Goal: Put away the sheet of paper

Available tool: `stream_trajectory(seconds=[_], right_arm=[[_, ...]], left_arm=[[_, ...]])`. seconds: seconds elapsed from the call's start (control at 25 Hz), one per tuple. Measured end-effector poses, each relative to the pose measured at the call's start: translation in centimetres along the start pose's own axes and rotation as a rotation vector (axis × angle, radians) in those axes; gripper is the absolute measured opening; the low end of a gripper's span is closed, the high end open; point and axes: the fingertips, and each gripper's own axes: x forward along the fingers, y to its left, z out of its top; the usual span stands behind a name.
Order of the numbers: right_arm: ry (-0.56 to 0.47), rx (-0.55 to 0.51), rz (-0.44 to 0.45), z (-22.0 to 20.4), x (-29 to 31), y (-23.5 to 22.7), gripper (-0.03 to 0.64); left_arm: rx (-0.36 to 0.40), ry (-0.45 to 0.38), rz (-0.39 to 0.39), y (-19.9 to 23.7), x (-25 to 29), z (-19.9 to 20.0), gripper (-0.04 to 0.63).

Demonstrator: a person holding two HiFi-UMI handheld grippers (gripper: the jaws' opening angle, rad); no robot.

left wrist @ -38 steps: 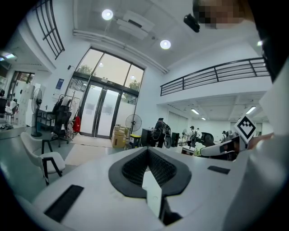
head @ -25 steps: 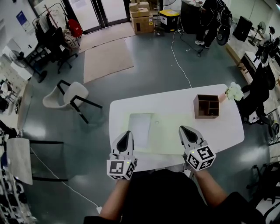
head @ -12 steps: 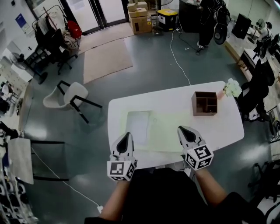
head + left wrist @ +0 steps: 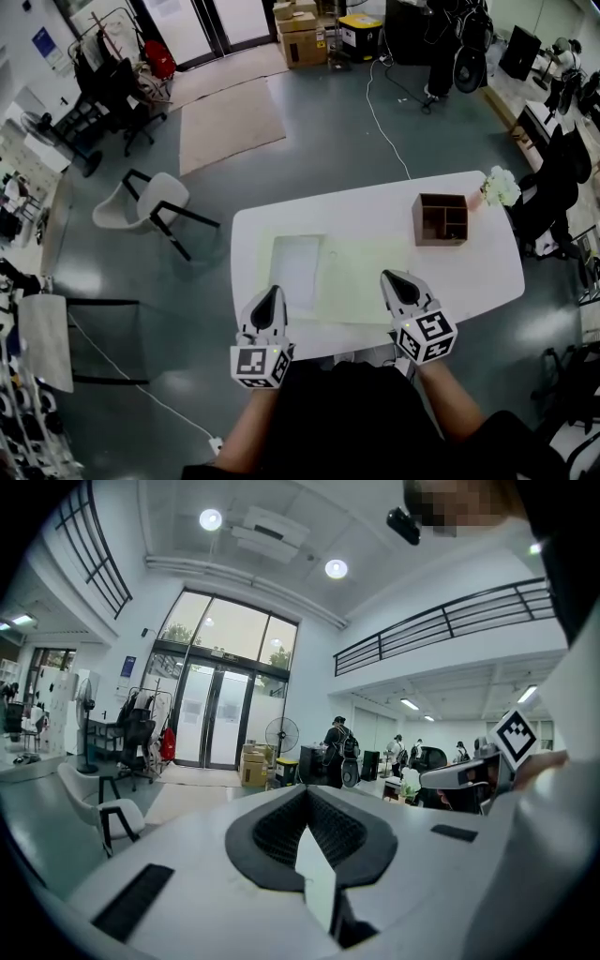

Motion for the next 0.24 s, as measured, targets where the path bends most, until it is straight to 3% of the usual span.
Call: stream_trajectory(seconds=[0.24], right_arm=[[0.017, -0.006, -0.001, -0.12, 0.70, -0.25, -0.003]], left_arm=[[-0.008, 0.013, 0.002, 0.41, 0.32, -0.58, 0.003]])
